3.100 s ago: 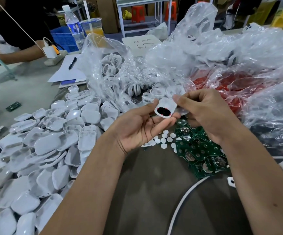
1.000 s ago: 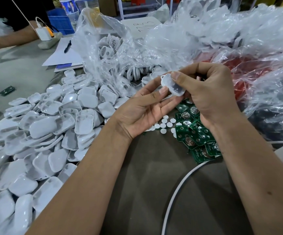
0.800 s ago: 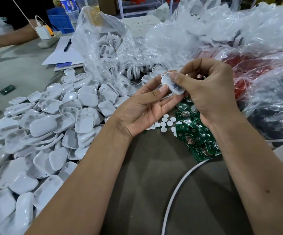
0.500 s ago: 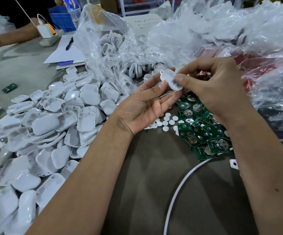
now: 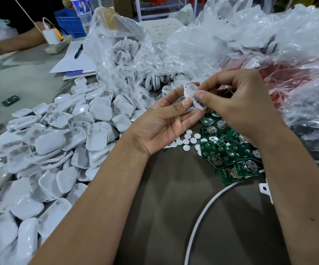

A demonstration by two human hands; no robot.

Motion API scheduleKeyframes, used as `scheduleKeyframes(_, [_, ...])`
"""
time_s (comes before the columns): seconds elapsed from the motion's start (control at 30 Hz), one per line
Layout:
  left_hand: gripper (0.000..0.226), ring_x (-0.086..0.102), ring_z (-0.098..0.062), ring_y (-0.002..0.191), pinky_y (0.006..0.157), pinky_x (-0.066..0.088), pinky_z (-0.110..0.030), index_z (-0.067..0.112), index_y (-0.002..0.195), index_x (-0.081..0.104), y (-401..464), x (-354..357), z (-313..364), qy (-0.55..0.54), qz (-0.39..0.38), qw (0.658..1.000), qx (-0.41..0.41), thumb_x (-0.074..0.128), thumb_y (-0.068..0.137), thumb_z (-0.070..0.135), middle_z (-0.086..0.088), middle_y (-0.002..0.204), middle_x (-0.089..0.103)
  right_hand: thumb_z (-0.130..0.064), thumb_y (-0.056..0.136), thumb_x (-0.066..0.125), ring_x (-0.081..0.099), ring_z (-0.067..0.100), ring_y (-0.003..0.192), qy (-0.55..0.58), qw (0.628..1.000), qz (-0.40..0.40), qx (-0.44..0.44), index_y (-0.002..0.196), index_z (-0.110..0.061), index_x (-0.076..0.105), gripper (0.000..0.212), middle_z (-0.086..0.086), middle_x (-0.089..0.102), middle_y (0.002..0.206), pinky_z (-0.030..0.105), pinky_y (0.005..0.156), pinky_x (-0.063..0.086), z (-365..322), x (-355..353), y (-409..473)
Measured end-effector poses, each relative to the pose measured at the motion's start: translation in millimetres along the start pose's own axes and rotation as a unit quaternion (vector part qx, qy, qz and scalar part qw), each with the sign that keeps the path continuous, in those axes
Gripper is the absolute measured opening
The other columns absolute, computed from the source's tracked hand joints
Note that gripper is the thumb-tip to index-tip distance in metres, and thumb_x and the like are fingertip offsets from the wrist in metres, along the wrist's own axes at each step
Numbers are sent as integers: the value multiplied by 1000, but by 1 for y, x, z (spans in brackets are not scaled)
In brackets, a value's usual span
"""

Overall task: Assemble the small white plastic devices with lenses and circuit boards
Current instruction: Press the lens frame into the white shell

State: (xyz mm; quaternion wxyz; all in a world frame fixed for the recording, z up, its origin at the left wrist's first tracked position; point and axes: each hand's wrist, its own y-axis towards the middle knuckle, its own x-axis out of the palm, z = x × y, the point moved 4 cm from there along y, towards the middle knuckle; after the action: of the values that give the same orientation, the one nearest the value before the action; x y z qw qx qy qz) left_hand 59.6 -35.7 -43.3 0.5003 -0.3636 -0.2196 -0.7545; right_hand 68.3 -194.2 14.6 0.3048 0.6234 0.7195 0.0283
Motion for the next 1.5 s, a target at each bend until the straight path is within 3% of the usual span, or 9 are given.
scheduleKeyframes(0.17, [37, 62, -35, 119, 102, 55, -40, 4, 125, 63, 0, -1, -1, 12, 4, 1000, 2, 57, 90, -9, -23, 131, 62, -16, 85, 84, 60, 12, 60, -39, 999, -9, -3, 84, -17, 80, 5, 9, 73, 75, 27, 58, 56, 1, 1, 1])
scheduleKeyframes(0.43, [39, 41, -41, 143, 107, 48, -43, 3, 129, 59, -1, 3, -1, 35, 4, 999, 8, 55, 92, -9, -28, 156, 38, -22, 89, 81, 58, 7, 56, -104, 994, -9, -18, 87, -17, 77, 7, -2, 69, 71, 17, 57, 47, -1, 4, 2])
scheduleKeyframes(0.57, [43, 48, -40, 139, 107, 48, -43, 3, 126, 63, 1, 2, -1, 29, 5, 1000, 7, 63, 84, -7, -28, 150, 46, -21, 89, 81, 59, 5, 59, -111, 994, -7, -20, 87, -17, 77, 7, -5, 69, 72, 18, 60, 49, -1, 4, 2])
scheduleKeyframes(0.73, [39, 69, -32, 111, 96, 59, -38, 3, 118, 68, 1, 2, 0, 4, 17, 1000, 7, 66, 80, -8, -20, 119, 69, -23, 87, 81, 56, 5, 58, -110, 994, 4, -29, 84, -18, 76, 8, -5, 67, 71, 20, 60, 48, -1, 4, 2])
scheduleKeyframes(0.93, [39, 67, -38, 115, 106, 49, -43, 1, 129, 57, 0, 7, 1, -19, -2, 1000, 5, 51, 92, -8, -23, 125, 65, -19, 91, 78, 60, 7, 60, -20, 998, 30, -51, 90, -17, 76, 3, -3, 67, 73, 24, 59, 53, -3, -3, 3])
scheduleKeyframes(1.07, [38, 68, -35, 111, 102, 54, -40, 1, 130, 57, -2, 8, 2, -22, 0, 1000, 7, 52, 93, -8, -22, 124, 66, -17, 86, 83, 50, 3, 56, -15, 998, 5, -59, 87, -18, 79, 5, -6, 60, 68, 18, 53, 44, -3, -1, 1])
scheduleKeyframes(1.3, [35, 71, -34, 108, 100, 56, -41, -1, 129, 58, -2, 6, 0, -5, 6, 1000, 2, 50, 95, -9, -23, 119, 68, -13, 81, 87, 52, 8, 61, 16, 999, -26, -35, 84, -15, 78, 10, 17, 65, 74, 22, 58, 45, 3, 1, 3])
scheduleKeyframes(1.43, [34, 71, -39, 106, 94, 60, -38, -1, 122, 65, -3, 8, 1, -8, -4, 1000, -6, 60, 89, -3, -25, 119, 68, -21, 86, 84, 63, 20, 58, 64, 997, -1, -31, 87, -13, 77, 10, 7, 70, 71, 33, 55, 54, 4, 0, 2])
scheduleKeyframes(1.5, [38, 71, -42, 104, 91, 61, -35, -1, 123, 65, -4, 10, 1, -14, -4, 1000, -13, 65, 85, 3, -29, 120, 67, -26, 93, 78, 61, 12, 56, 101, 994, 33, -22, 87, -16, 76, 11, -5, 69, 68, 29, 53, 51, 6, -4, 3])
